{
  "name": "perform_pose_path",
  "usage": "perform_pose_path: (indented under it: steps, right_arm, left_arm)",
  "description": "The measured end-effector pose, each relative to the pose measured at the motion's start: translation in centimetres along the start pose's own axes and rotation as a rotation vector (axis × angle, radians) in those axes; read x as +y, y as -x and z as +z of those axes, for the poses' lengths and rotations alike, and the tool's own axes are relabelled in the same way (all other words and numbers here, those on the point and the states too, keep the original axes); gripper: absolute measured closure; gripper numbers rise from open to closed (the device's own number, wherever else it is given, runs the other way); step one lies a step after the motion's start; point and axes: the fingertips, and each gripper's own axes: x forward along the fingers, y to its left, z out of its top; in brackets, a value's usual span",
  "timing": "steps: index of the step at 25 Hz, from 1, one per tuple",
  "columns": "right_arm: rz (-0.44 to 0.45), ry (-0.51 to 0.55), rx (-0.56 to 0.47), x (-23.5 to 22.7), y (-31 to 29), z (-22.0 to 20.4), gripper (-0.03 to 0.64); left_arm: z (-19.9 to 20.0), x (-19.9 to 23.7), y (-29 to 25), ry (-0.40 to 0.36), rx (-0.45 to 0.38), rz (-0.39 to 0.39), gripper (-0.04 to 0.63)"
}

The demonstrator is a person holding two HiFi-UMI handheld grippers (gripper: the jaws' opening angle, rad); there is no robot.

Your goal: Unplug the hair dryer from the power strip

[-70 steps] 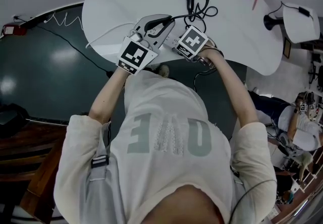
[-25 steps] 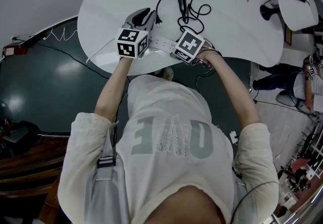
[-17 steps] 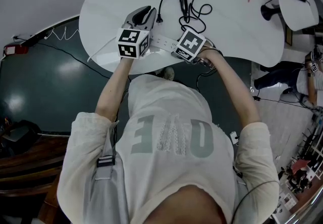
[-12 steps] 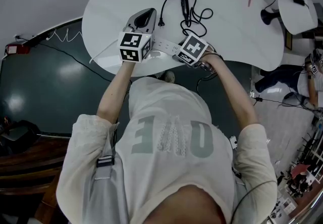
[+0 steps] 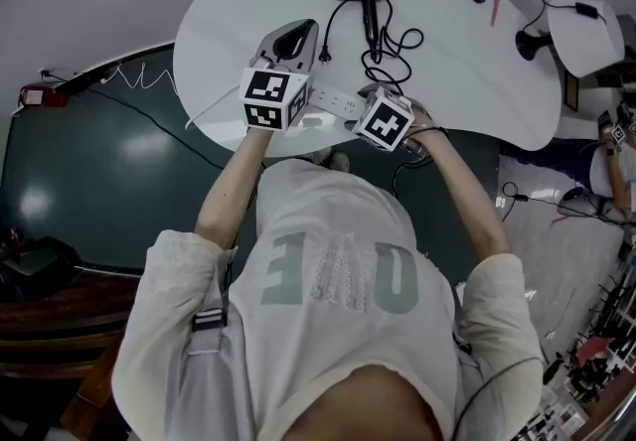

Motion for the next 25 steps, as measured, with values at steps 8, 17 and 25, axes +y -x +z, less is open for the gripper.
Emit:
perform_pose_path:
  steps: [8, 17, 25]
  right_arm:
    - [-0.306, 0.116, -0.243, -4.8, 8.6, 7.8, 0.334]
    - [-0.681, -0.21, -1.034, -8.1, 28.9, 16.2, 0.334]
    - [-0.77, -0.321, -1.283, -4.9, 33.7, 13.1, 0.579]
  left_arm:
    - [4.4, -0.5, 0.3, -0.014, -0.059, 0.041, 0.581]
    - [13.5, -2.7, 2.5, -0.122, -0.23, 0.091, 0.581]
    - [17.6, -5.0, 5.6, -0.132, -0.332, 0.096, 0.581]
